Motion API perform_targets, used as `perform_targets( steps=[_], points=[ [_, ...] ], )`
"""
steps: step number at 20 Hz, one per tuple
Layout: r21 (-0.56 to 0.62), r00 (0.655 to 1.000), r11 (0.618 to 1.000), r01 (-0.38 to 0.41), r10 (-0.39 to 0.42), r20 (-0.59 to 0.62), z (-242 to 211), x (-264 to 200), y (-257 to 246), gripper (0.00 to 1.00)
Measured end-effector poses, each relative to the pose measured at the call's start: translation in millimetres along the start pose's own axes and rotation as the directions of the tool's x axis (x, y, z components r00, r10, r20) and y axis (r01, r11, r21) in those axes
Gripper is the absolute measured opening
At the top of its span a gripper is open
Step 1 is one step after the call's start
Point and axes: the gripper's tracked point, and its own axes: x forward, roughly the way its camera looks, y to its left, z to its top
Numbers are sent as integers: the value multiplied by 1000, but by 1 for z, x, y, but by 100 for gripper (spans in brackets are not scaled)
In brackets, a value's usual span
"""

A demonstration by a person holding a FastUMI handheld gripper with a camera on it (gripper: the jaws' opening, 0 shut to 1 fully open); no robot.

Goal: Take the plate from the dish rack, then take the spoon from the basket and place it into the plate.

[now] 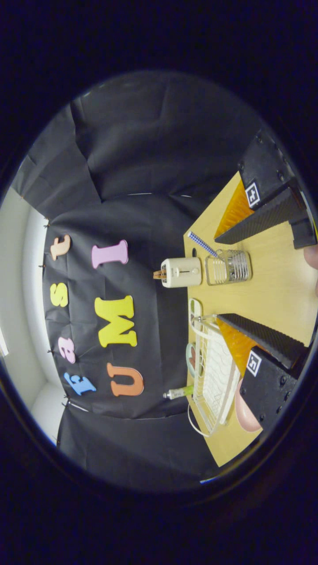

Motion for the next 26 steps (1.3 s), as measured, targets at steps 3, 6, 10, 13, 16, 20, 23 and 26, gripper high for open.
perform_targets(
  steps=[3,6,10,13,16,20,23,26],
  points=[
    [2,1000,1000,-6,6,-12,2,28,-17,100],
    [28,999,999,-44,45,-32,2,61,-26,100],
    [59,994,995,-80,84,-64,5,98,-34,100],
    [57,992,995,-86,91,-85,10,123,-41,92],
    [65,988,992,-107,113,-103,8,135,-38,81],
    [95,987,990,-101,112,-112,2,143,-42,59],
    [133,987,985,-108,122,-107,3,142,-41,38],
    [189,978,968,-165,186,-95,8,138,-29,23]
  ],
)
